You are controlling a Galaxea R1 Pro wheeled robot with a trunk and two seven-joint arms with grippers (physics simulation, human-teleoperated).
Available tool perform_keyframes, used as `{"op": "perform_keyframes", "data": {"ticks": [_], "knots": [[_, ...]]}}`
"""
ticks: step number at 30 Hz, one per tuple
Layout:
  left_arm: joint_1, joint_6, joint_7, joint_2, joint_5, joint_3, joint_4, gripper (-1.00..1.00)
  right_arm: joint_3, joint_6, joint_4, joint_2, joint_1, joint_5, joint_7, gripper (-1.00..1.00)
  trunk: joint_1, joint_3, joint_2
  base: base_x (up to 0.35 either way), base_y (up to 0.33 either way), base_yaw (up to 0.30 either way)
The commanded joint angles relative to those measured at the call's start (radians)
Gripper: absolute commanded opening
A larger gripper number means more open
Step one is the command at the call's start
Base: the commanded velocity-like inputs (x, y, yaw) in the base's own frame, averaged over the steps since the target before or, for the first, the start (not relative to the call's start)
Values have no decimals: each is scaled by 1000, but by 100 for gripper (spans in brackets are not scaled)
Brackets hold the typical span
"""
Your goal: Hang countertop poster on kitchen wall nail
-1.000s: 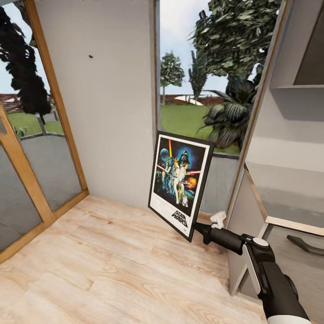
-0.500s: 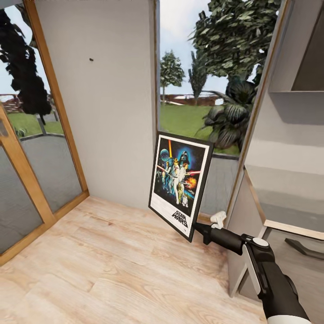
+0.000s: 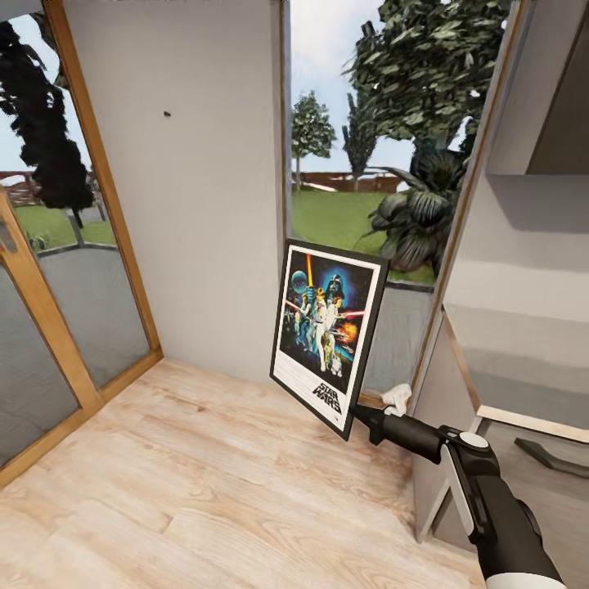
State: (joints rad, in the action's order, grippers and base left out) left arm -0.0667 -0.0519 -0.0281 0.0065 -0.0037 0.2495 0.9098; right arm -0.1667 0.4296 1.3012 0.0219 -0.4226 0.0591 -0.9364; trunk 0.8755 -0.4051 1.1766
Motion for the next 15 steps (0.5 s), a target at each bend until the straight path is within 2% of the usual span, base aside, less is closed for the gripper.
{"op": "perform_keyframes", "data": {"ticks": [1, 6, 15], "knots": [[0, -15, -7, 0, -1, 1, 7, 100, -2, 8, 1, 0, -1, 4, -8, -100, -4, 2, -7, 0, 0, 0], [-1, -42, -19, 1, -2, 2, 6, 100, -1, 8, 1, -1, -1, 4, -7, -100, -23, 18, -42, 0, 0, 0], [-1, -49, -24, 1, -2, 2, -3, 100, -1, 8, 1, 0, -1, 4, -8, -100, -58, 46, -105, 0, 0, 0]]}}
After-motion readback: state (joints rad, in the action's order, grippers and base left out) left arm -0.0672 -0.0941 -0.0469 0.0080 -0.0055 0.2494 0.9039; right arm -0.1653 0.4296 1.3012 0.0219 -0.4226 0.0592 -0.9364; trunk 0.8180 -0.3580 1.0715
